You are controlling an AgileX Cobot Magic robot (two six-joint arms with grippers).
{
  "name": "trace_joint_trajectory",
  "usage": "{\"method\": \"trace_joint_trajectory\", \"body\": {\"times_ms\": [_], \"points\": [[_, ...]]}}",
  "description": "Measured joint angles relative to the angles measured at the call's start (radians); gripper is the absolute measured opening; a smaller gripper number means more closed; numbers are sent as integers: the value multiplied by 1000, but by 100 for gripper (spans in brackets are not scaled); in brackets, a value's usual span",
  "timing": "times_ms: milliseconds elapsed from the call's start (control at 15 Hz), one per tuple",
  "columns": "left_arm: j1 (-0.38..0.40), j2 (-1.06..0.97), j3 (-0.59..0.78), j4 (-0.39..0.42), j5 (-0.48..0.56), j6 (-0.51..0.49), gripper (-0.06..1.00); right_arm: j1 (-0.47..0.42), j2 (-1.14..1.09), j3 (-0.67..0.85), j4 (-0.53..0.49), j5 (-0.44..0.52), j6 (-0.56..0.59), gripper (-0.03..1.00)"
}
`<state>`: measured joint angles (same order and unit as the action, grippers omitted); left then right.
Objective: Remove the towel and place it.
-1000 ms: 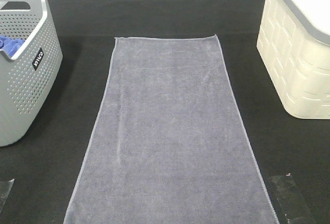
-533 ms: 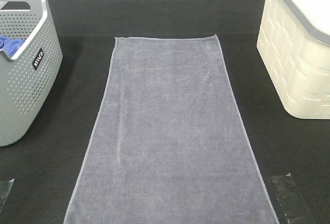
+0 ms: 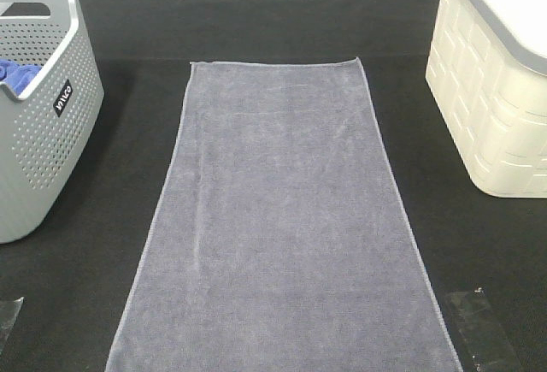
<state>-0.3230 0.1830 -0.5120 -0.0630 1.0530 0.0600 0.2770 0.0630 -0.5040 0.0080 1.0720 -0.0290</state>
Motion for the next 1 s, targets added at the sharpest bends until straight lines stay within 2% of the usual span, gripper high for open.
{"method": "trace_joint_trajectory", "body": {"times_ms": [200,333,533,733,1000], "points": [[29,-8,0,0,0,2,66,0,0,0,0,0,0,78],[110,-28,0,0,-2,2,66,-10,0,0,1,0,0,78],[198,-106,0,0,-3,2,66,-154,0,0,1,0,0,78],[214,-185,0,0,-3,3,66,-321,-15,0,1,0,0,78],[214,-187,0,0,-3,3,66,-329,-66,1,1,0,0,78]]}}
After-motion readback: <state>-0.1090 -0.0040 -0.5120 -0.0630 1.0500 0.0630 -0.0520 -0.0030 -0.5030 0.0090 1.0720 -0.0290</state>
